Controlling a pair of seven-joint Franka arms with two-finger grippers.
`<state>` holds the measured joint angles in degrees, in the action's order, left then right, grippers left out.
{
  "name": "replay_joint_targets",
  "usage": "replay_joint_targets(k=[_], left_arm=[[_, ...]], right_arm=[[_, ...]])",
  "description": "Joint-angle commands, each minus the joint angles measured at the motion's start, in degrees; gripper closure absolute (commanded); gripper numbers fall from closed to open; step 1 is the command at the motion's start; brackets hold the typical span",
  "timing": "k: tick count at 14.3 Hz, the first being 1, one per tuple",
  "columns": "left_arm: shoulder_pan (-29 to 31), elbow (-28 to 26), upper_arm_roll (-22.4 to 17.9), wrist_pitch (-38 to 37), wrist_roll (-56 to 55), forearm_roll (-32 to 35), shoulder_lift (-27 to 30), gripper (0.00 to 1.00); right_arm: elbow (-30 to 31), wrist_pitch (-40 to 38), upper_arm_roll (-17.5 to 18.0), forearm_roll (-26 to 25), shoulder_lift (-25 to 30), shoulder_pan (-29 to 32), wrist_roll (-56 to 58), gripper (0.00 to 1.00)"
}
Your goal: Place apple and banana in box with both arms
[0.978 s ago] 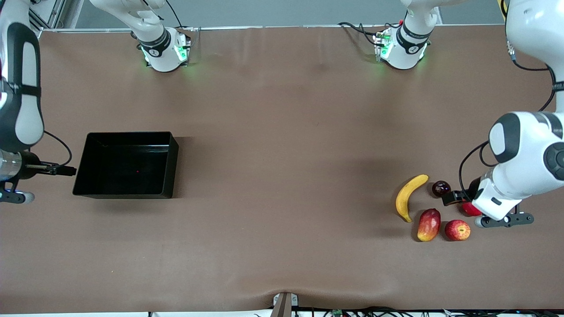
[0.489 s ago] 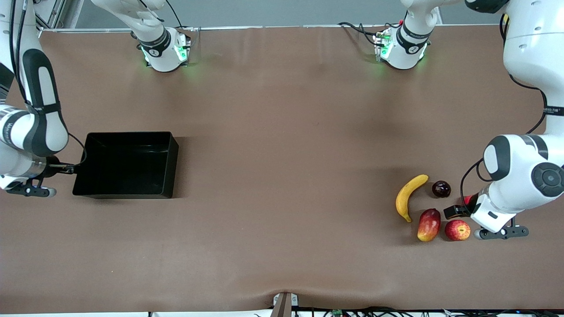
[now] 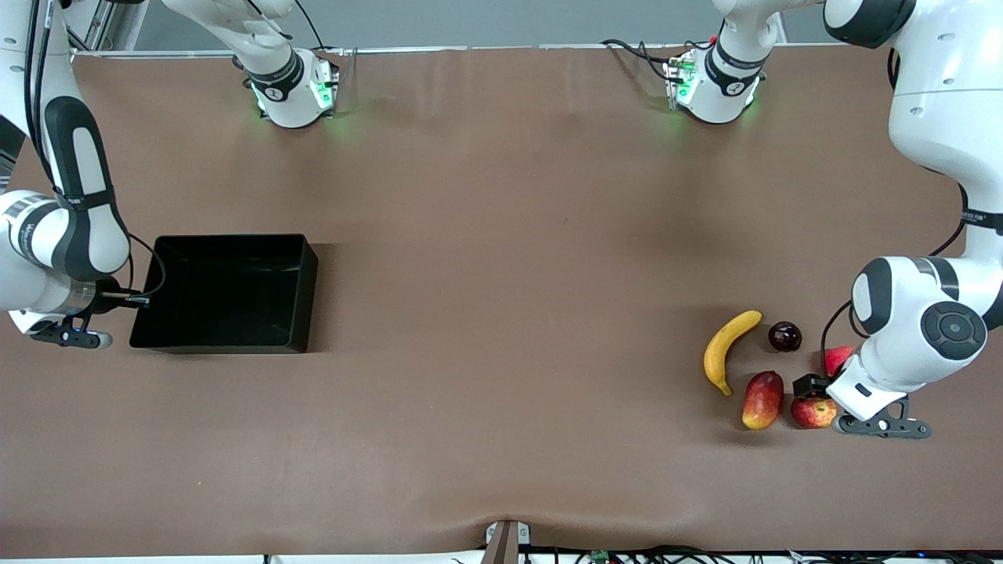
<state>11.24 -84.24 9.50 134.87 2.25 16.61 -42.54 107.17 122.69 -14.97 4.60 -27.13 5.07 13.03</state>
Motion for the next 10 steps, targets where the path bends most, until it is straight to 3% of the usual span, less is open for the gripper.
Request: replay_joint_targets(k=[1,4,6,9,10], left_arm=[[0.54,1.36,0.35,1.36,1.97,1.15,-2.28,0.00],[0.63,1.27,0.43,1.53,5.20,1.06,-3.60,0.00],[1.07,1.27,0.43,2.32,5.83,1.15,-4.31,0.00],[1.07,1.27,0.35,2.59,6.54,1.24,-5.10,0.00],[1.07,1.27,0.35,2.67,6.54,1.24,-5.27,0.08]], right_arm=[[-0.56,-0.17,0.82,1.20,0.32,1.43,4.00,1.00],[-3.89,-4.80,0.91,1.28,1.11,1.61,5.07,1.00],[-9.06,-13.22,1.08,1.46,1.73,1.09,4.90,1.00],[-15.66,-24.57,1.17,6.45,1.90,0.47,4.90,1.00],[-16.20,-26.95,1.17,7.60,2.25,-0.40,4.38,1.00]])
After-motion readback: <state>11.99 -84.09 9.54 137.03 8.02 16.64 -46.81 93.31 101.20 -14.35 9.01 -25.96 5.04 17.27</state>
